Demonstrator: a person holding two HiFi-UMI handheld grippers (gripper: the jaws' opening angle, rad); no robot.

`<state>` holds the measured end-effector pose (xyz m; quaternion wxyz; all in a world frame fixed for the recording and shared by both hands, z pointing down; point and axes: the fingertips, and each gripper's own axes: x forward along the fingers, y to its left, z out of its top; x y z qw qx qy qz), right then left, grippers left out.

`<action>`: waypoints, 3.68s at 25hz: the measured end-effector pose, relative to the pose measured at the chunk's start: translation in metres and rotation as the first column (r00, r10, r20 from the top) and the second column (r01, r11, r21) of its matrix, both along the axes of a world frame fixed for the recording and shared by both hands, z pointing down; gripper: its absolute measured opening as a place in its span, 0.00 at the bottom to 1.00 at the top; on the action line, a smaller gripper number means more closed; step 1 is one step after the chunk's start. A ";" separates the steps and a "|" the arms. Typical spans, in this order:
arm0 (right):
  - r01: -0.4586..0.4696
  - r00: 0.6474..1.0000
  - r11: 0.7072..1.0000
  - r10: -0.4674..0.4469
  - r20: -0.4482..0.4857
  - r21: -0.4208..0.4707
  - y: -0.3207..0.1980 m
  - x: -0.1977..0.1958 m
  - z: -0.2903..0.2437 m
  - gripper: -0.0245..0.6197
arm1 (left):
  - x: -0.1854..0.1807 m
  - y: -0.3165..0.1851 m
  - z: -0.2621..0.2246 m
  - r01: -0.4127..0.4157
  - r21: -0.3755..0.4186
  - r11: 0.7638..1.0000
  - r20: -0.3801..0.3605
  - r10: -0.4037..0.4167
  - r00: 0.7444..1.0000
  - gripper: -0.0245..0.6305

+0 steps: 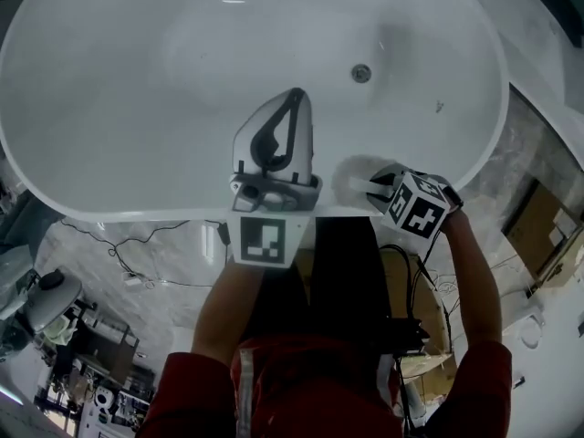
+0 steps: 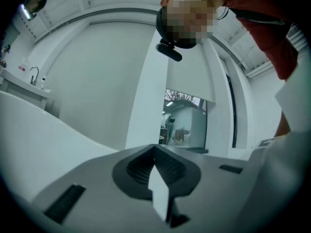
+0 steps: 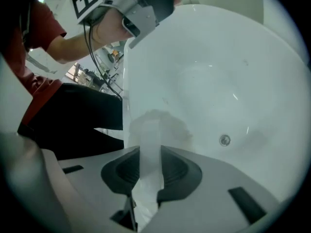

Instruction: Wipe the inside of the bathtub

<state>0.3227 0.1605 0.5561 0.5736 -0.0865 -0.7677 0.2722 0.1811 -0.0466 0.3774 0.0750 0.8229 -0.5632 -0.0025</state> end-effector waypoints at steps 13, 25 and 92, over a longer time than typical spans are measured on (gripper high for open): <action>0.047 0.997 0.998 -0.049 -0.060 -0.030 0.003 0.015 0.081 0.18 | 0.018 0.008 0.032 0.012 -0.037 0.999 0.002 -0.012 1.000 0.06; 0.064 0.983 0.997 -0.069 -0.171 -0.036 -0.038 0.014 0.216 0.18 | 0.033 -0.020 0.101 -0.063 -0.087 0.994 -0.056 0.058 0.997 0.06; -0.791 0.579 0.258 0.607 0.545 0.555 -0.188 -0.119 -0.318 0.18 | -0.141 0.030 -0.265 -0.076 0.212 0.974 0.216 0.029 0.976 0.06</action>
